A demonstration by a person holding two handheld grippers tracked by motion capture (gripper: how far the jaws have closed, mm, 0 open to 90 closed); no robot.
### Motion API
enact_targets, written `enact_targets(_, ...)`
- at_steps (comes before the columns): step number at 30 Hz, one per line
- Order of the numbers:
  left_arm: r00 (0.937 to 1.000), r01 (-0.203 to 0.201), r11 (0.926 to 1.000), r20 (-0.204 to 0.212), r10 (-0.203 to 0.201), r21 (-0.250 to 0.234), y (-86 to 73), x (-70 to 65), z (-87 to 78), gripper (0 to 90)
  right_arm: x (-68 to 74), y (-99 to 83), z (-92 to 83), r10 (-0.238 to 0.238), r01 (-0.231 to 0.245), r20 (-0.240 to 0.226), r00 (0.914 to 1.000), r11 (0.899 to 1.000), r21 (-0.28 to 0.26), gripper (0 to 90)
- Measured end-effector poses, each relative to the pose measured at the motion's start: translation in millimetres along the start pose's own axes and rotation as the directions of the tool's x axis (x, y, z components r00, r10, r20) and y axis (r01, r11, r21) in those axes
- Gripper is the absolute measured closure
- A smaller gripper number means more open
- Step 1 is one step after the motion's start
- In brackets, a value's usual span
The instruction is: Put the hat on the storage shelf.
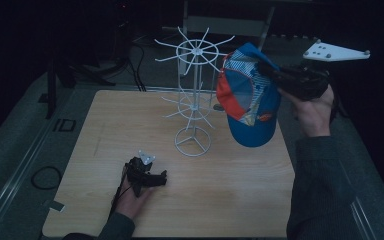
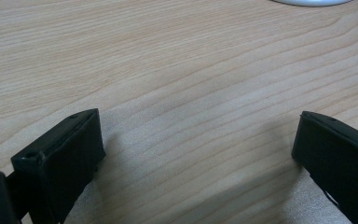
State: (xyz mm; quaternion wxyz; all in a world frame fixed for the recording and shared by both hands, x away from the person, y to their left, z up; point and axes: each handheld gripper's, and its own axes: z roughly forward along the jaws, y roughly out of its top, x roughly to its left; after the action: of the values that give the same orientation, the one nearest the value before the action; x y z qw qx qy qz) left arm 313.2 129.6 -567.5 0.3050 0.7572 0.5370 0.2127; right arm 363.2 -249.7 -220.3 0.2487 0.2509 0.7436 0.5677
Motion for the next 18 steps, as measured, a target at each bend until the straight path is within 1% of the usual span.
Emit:
enact_targets(3, 1.0000, 0.000, 1.0000, 0.000, 0.000, 0.000, 0.0, 0.0, 0.0, 2.4, -3.0, -7.7, 4.9, 0.018, -0.018, -0.007, 0.9998, 1.000, 0.016, 88.1)
enact_targets(5, 1.0000, -0.003, 1.0000, 0.000, 0.003, 0.003, 0.0, 0.2, -0.2, 2.4, -3.5, -9.4, 6.0, 0.020, -0.020, -0.006, 0.9998, 1.000, 0.021, 88.0)
enact_targets(6, 1.0000, -0.003, 1.0000, 0.001, 0.003, 0.004, 0.1, 0.2, -0.3, 2.4, -4.7, -13.5, 8.9, 0.025, -0.025, -0.006, 0.9997, 0.999, 0.036, 87.9)
enact_targets(9, 1.0000, -0.001, 1.0000, 0.002, 0.001, 0.004, 0.0, 0.0, -0.3, 2.4, -5.6, -19.3, 14.1, 0.029, -0.028, -0.009, 0.9996, 0.998, 0.059, 87.6)
enact_targets(10, 1.0000, -0.001, 1.0000, 0.002, 0.001, 0.004, 0.0, 0.0, -0.3, 2.4, -5.6, -19.3, 14.1, 0.029, -0.028, -0.009, 0.9996, 0.998, 0.059, 87.6)
enact_targets(11, 1.0000, -0.001, 1.0000, 0.002, 0.001, 0.004, 0.0, 0.0, -0.3, 2.4, -5.2, -21.1, 16.3, 0.028, -0.028, -0.008, 0.9996, 0.997, 0.070, 87.5)
enact_targets(12, 1.0000, 0.002, 1.0000, 0.001, -0.002, 0.002, 0.0, -0.1, -0.1, 2.4, -3.9, -24.8, 22.1, 0.024, -0.023, -0.007, 0.9997, 0.995, 0.095, 87.2)
enact_targets(15, 1.0000, 0.001, 1.0000, 0.001, -0.001, 0.002, 0.0, 0.0, -0.1, 2.4, -1.2, -28.8, 29.8, 0.016, -0.014, -0.008, 0.9998, 0.992, 0.127, 86.2)
enact_targets(16, 1.0000, 0.001, 1.0000, 0.001, -0.001, 0.002, 0.0, 0.0, -0.1, 2.4, -1.2, -28.8, 29.8, 0.016, -0.014, -0.008, 0.9998, 0.992, 0.127, 86.2)
enact_targets(17, 1.0000, 0.000, 1.0000, 0.002, 0.000, 0.003, 0.0, 0.0, -0.3, 2.4, -0.3, -30.0, 32.2, 0.011, -0.010, -0.010, 0.9999, 0.990, 0.138, 85.2)
enact_targets(18, 1.0000, 0.000, 1.0000, 0.002, 0.000, 0.003, 0.0, 0.0, -0.3, 2.4, 1.0, -31.7, 34.8, 0.010, -0.007, -0.017, 0.9998, 0.988, 0.153, 81.1)
